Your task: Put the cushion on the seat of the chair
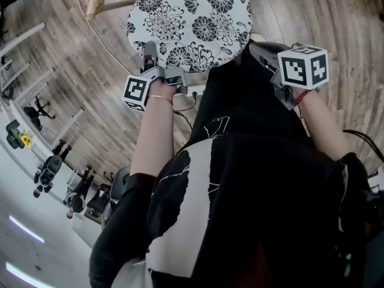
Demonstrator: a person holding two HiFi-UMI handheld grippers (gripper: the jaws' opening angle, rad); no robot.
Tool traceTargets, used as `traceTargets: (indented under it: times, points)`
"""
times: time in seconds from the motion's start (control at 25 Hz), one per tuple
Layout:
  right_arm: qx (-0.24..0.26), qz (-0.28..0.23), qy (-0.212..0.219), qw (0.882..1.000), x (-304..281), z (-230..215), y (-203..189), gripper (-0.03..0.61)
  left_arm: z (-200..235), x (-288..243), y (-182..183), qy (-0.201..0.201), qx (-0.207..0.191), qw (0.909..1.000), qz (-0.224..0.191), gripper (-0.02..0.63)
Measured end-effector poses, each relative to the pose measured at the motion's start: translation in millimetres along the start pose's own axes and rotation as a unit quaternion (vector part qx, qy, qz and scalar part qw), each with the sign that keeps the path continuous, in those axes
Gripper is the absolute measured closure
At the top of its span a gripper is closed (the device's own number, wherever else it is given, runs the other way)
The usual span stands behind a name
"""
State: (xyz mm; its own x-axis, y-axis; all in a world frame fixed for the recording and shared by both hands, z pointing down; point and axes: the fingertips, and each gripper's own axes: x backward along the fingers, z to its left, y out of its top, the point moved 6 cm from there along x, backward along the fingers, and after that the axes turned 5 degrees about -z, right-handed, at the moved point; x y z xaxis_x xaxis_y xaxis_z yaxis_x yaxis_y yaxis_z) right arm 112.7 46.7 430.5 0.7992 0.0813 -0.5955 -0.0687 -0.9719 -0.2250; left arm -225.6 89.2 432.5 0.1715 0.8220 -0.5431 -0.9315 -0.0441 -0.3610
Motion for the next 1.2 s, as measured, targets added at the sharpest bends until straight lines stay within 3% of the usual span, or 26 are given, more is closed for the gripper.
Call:
traceTargets:
  times: [0.6,1.2]
  points:
    - [0.013,0.028,-0.001,1.000,-1,17,13,0.563,7,-4,1,0.026,-0.017,0.9994,0.015,0.591]
    - [0.007,0.065,-0.011,0.998,-7,12,-7,0.563,23,-15,0,0.026,-0.016,0.9993,0.023,0.591]
